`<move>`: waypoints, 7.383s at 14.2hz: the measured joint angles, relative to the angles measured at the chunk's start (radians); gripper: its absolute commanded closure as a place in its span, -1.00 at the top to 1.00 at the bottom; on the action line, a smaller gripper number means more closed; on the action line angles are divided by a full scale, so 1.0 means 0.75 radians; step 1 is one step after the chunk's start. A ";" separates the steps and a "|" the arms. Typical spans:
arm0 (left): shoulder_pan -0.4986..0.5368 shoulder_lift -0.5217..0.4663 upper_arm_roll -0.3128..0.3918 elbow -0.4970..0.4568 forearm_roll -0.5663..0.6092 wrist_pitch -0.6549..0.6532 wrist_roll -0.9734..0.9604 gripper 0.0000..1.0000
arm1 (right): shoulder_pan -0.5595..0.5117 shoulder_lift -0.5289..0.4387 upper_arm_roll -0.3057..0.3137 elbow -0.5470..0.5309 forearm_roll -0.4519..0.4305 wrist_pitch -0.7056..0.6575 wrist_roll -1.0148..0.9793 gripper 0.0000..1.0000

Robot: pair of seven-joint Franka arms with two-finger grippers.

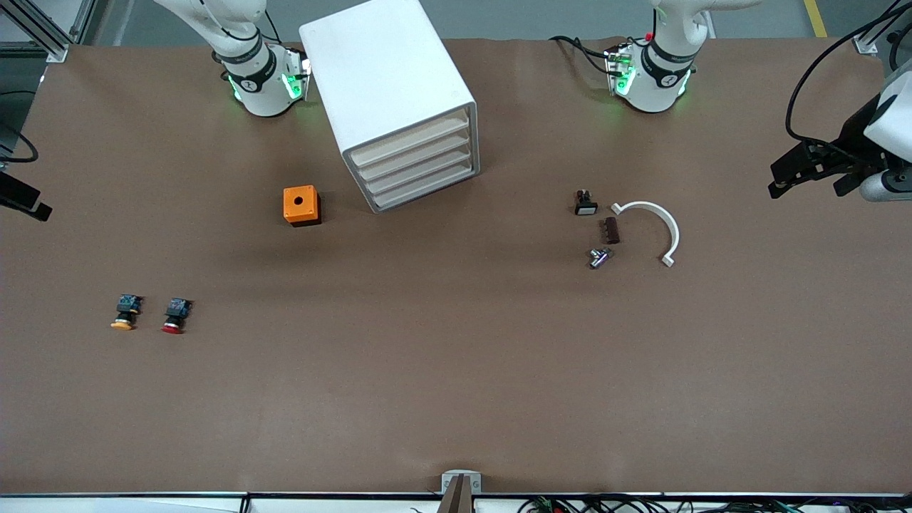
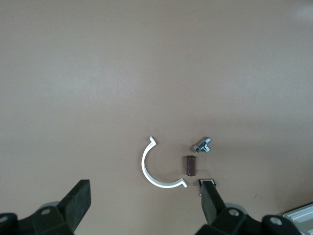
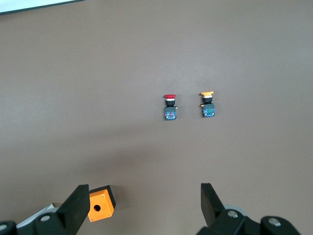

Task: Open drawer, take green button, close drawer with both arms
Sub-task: 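Move the left gripper toward the white drawer cabinet, then grasp the drawer front with the left gripper, then pull the drawer open with the left gripper while the right gripper approaches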

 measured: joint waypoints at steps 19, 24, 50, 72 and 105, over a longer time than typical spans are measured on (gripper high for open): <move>-0.059 0.201 -0.037 -0.082 -0.092 -0.074 0.219 1.00 | 0.000 0.000 0.001 0.003 0.000 -0.004 0.000 1.00; -0.072 0.355 -0.084 -0.094 -0.356 -0.078 0.370 1.00 | 0.000 0.000 -0.001 0.004 0.000 -0.004 0.000 1.00; -0.445 1.121 -0.373 -0.221 -1.714 0.431 1.315 0.85 | 0.000 0.000 0.004 0.006 0.001 0.001 0.000 1.00; -0.601 1.195 -0.372 -0.294 -2.041 0.494 1.693 -0.98 | 0.046 0.030 0.018 0.019 0.001 0.003 0.000 1.00; -0.568 1.204 -0.087 -0.075 -2.015 0.550 1.415 1.00 | 0.936 0.052 0.033 -0.256 0.011 0.094 1.812 1.00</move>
